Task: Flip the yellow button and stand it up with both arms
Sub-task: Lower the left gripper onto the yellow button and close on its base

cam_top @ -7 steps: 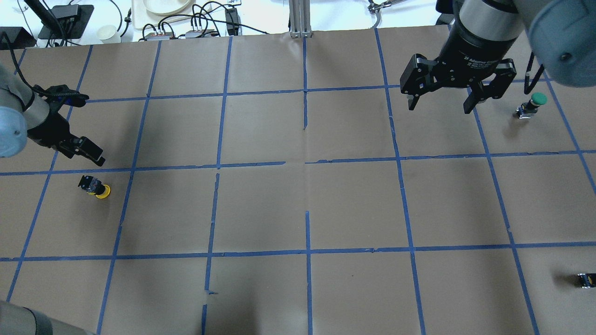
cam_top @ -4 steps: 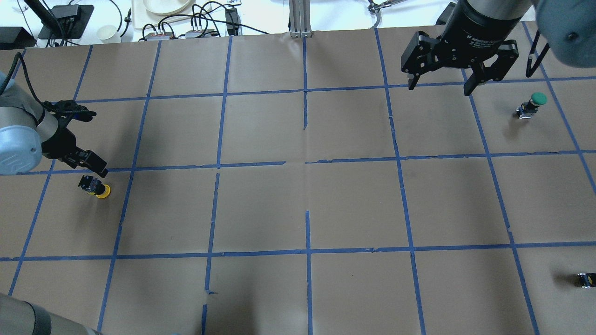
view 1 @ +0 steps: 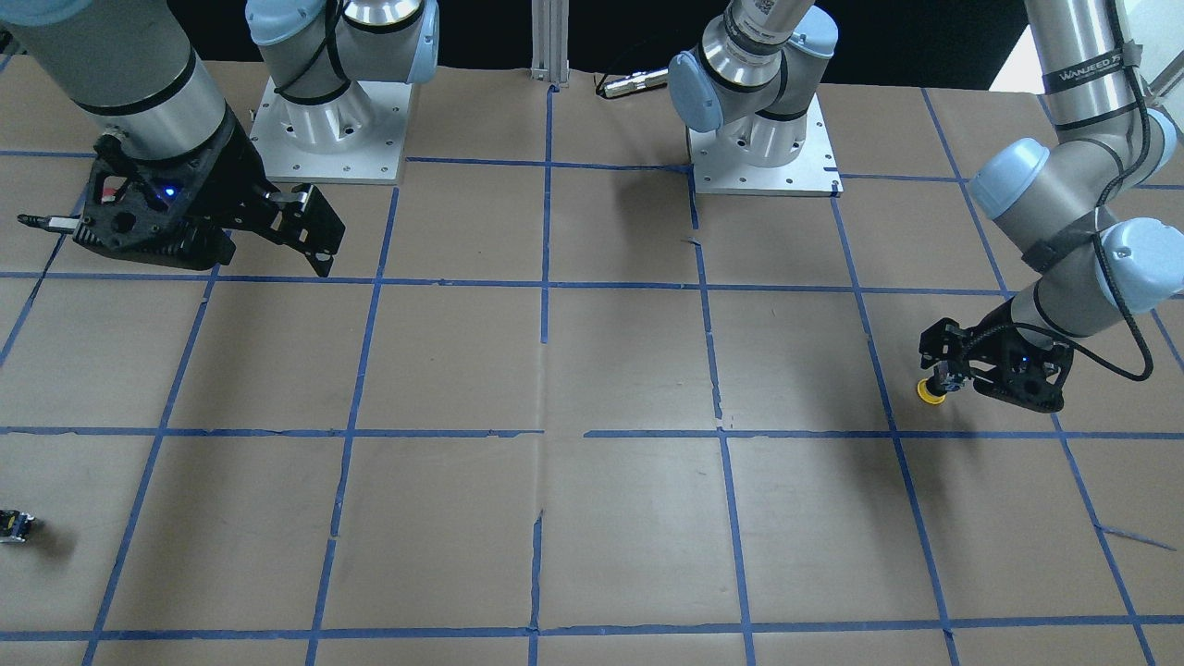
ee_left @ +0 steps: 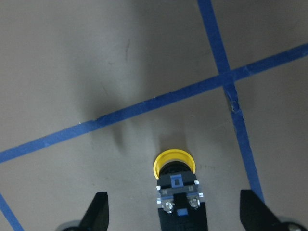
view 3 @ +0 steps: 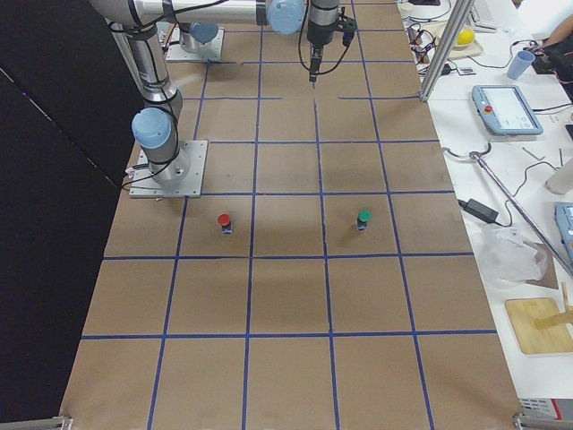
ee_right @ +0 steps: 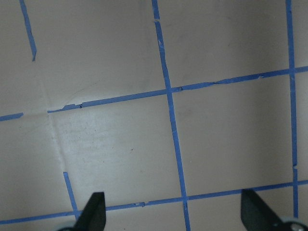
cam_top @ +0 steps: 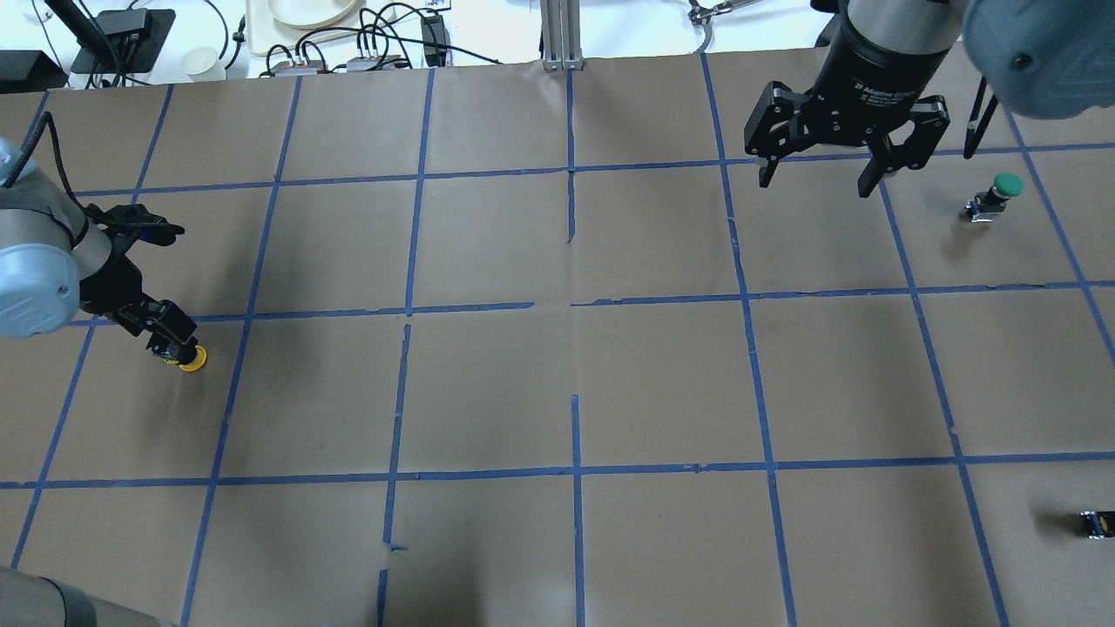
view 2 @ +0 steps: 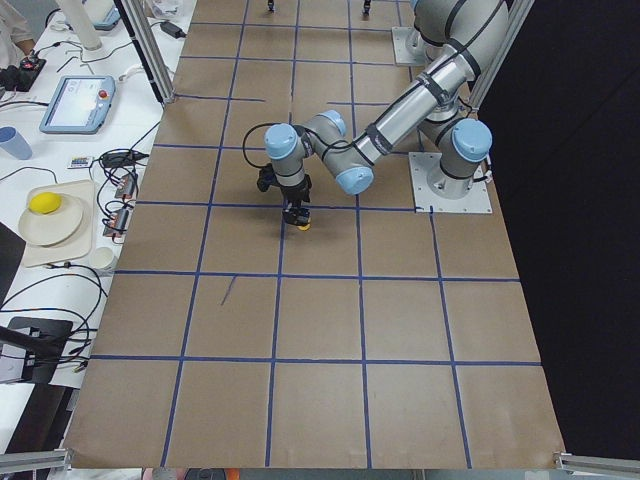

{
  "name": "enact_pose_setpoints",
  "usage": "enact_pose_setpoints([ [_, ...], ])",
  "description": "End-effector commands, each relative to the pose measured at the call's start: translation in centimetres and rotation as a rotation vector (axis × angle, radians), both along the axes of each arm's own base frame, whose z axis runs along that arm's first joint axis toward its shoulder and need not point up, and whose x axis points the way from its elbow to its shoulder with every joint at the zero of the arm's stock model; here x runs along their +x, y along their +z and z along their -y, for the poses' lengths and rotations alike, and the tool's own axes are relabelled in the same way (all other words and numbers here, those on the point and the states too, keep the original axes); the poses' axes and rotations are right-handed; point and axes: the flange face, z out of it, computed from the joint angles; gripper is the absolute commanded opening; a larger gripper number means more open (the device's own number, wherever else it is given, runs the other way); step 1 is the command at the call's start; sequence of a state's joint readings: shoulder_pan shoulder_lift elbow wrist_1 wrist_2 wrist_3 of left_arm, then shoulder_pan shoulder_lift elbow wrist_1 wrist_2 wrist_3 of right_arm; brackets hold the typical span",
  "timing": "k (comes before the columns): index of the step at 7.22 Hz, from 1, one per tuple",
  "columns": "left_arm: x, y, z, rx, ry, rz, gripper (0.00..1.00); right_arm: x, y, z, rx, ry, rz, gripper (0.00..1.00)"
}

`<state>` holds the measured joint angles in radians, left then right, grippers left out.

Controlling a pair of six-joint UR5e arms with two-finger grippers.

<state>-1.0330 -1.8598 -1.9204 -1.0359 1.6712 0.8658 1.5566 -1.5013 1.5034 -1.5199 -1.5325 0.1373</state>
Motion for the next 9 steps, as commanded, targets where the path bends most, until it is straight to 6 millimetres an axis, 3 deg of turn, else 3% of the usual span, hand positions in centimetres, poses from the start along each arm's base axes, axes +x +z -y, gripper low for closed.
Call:
enact_pose_setpoints([
  [1,0.0,-0.1,-0.2,-0.010,0.007,-0.009,0.36,0.6,2.6,-3.4,0.020,-0.003,-0.004,1.00],
  [3,-0.1,-0.5,0.1,-0.016,0.011,-0.027,0.15,0.6,2.9,-5.9,0.140,-0.054,-0.005,1.00],
  [4,0.0,-0.1,0.3,-0.026,0.009,-0.023,0.02,0.7,3.0,-6.0,0.140,-0.088,-0.002,1.00],
  [6,-0.1,1.0,1.4,-0.054,0.007,-0.095,0.01,0.7,3.5,-5.8,0.129,-0.112,0.073,1.00],
  [9,-3.7,-1.1,1.5,-0.064,0.083,-0.445,0.00,-0.1,4.5,-6.0,0.092,-0.158,0.093,1.00],
])
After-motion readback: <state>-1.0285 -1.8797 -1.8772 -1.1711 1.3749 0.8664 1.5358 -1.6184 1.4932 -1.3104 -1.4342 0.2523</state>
